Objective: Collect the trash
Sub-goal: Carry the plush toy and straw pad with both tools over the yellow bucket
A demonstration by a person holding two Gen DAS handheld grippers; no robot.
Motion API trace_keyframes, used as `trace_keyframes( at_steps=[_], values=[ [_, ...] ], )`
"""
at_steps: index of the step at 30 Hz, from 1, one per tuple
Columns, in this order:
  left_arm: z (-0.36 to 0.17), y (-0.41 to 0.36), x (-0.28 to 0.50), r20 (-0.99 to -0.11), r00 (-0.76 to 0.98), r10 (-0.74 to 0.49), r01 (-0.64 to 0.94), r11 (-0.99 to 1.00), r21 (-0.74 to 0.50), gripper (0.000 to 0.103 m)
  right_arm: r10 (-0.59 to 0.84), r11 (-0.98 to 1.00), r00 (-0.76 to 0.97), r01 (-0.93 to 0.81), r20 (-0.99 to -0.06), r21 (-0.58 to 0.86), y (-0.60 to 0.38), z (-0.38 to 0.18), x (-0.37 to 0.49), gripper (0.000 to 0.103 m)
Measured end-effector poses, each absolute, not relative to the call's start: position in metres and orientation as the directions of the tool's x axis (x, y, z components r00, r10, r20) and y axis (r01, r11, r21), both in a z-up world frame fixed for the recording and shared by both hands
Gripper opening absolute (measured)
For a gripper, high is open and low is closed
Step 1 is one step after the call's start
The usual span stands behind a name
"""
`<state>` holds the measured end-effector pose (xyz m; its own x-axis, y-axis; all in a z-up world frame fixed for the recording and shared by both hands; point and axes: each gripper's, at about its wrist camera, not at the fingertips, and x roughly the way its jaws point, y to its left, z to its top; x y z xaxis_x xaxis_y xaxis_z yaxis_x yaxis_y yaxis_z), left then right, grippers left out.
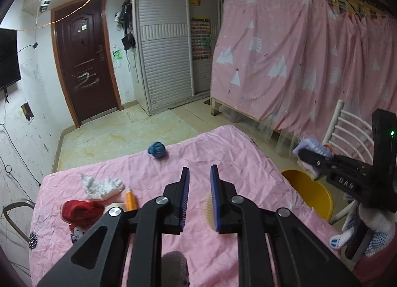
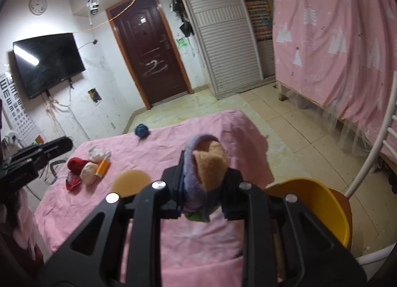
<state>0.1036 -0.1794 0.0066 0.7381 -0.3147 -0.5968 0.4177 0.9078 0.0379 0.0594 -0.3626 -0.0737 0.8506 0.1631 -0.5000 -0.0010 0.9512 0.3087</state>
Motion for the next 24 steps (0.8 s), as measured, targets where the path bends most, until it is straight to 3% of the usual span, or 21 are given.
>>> trace_keyframes(
  at_steps=[6,9,10,11,13,24],
  values=[
    [-0.016,-0.209,0.112,-0.677,0.662,-0.321,0.469,0.882,0.04,0.007,0.114,0.941,0.856,0.07,-0.504,0.332,-0.402,-0.083,0.049,0.021],
    [-0.029,-0.208,0.121,-0.705,0.646,-0.292,0.45,0.892,0.043,0.014,0.1,0.938,0.846,0.094,-0.523,0.332,-0.414,-0.094,0.048,0.021],
    [-0.036,-0.206,0.128,-0.72,0.637,-0.276,0.438,0.898,0.044,0.031,0.099,0.937,0.841,0.1,-0.531,0.334,-0.419,-0.098,0.048,0.021],
    [-0.041,-0.206,0.132,-0.728,0.63,-0.269,0.433,0.9,0.042,0.056,0.1,0.935,0.837,0.106,-0.538,0.337,-0.422,-0.102,0.048,0.021],
    [-0.049,-0.203,0.14,-0.744,0.618,-0.254,0.419,0.907,0.039,0.072,0.101,0.93,0.827,0.12,-0.554,0.349,-0.43,-0.112,0.052,0.022],
    [-0.083,-0.207,0.166,-0.813,0.543,-0.211,0.409,0.912,0.037,0.072,0.1,0.92,0.778,0.165,-0.62,0.356,-0.442,-0.148,0.065,0.022]
  ],
)
